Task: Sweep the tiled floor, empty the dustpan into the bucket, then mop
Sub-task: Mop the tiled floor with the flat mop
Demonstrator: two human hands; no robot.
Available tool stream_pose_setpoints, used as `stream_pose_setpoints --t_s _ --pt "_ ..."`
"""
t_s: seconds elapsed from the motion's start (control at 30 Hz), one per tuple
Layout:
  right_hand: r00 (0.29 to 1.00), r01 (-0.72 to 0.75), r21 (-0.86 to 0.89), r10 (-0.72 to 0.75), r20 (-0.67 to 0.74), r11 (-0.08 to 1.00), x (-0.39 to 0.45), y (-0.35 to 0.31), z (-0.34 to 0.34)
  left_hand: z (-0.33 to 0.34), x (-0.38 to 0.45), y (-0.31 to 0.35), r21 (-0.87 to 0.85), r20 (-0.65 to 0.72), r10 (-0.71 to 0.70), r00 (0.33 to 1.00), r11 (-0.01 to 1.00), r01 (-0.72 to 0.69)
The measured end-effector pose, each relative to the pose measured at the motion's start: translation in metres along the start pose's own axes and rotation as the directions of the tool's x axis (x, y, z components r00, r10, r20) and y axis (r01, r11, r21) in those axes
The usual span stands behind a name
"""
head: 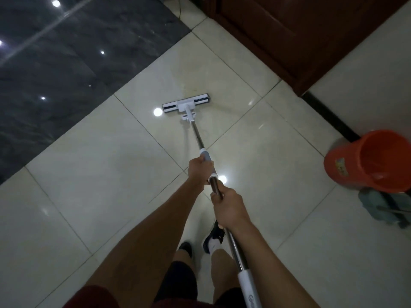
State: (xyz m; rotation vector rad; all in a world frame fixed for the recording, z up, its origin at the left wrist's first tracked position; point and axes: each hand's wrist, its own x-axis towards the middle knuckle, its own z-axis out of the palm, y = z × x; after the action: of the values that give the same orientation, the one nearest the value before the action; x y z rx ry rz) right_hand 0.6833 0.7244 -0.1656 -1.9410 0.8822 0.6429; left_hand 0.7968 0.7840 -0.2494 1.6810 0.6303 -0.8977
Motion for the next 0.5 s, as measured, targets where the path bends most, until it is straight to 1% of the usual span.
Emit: stream_pose_setpoints --t_s 0.1,0.17,0.27,0.37,0.5 --pt "1.000 0.020 -0.001 -0.020 0.009 1.000 0.034 -0.026 -0.023 0.008 0.032 0.033 -0.056 -0.046 -0.038 0.998 0.998 0.035" --pt "0.999 0.025 0.001 -0.025 0.020 1.000 0.056 -0.045 -0.037 0.010 0.057 0.055 -0.062 -0.061 -0.066 0.996 0.996 0.062" --pt "0.999 -0.011 0.053 0.008 0.052 0.999 0.092 -0.076 -0.050 0.009 0.089 0.090 -0.100 -0.088 -0.085 0.992 0.992 0.076" --pt "0.999 -0.014 0.084 0.010 0.053 0.996 0.133 -0.114 -0.058 0.002 0.127 0.128 -0.154 -0.089 -0.061 0.994 0.987 0.046" --pt "0.999 -0.019 0.092 0.015 0.049 0.996 0.192 -0.172 -0.059 -0.017 0.178 0.190 -0.183 -0.100 -0.053 0.994 0.983 0.034"
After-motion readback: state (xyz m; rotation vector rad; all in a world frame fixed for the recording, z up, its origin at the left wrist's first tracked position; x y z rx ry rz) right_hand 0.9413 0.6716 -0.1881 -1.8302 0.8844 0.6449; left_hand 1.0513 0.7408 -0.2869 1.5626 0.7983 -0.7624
